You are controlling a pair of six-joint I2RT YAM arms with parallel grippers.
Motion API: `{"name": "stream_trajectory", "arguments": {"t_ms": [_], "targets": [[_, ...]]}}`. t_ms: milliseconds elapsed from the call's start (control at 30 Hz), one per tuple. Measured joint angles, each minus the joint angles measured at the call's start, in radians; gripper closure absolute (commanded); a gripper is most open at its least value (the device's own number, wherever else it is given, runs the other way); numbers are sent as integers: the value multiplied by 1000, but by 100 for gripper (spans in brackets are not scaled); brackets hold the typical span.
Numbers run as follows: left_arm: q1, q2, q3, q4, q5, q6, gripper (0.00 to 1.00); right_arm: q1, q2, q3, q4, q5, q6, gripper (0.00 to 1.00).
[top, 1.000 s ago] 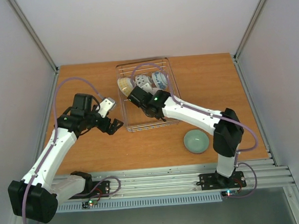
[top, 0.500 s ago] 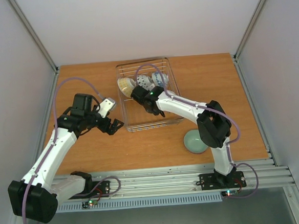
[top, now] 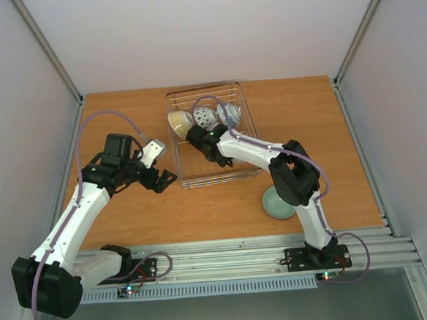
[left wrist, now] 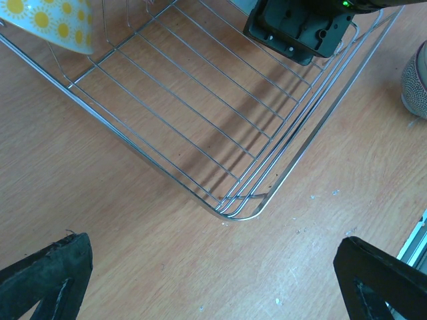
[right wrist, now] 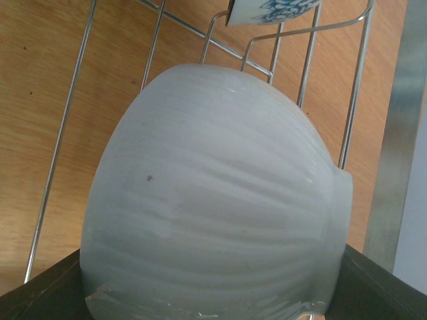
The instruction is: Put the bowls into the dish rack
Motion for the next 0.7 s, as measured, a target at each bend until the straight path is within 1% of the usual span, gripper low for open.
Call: {"name": "stream_trajectory", "arguments": {"t_ms": [33, 100, 200, 233, 300, 367, 433, 567, 633, 700], "targets": [[0, 0, 0, 0, 0, 0, 1, -2, 5, 7, -3, 0, -1, 94], [0, 0, 0, 0, 0, 0, 1, -5, 16, 19, -6, 2, -4, 84], [0, 0, 0, 0, 2, 0, 0, -6, 24, 28, -7, 5, -7, 64], [0, 0, 0, 0, 3, 0, 1, -6, 24, 28, -7, 4, -7, 55], [0, 0, 0, 0, 3, 0, 1, -6, 24, 28, -6, 3, -8, 43], [0, 0, 0, 0, 3, 1, 1, -6, 24, 27, -3, 0, -10, 32], [0, 0, 0, 0, 3, 2, 1, -6, 23, 21, 6, -5, -14, 24], [0, 0, 0, 0, 3, 3, 1, -10, 4, -6, 41, -13, -23, 11], [0, 0, 0, 0, 3, 3, 1, -18, -14, -26, 80, -46, -21, 5], [0, 0, 0, 0, 3, 3, 1, -23, -31, -46, 116, -89, -19, 2]]}}
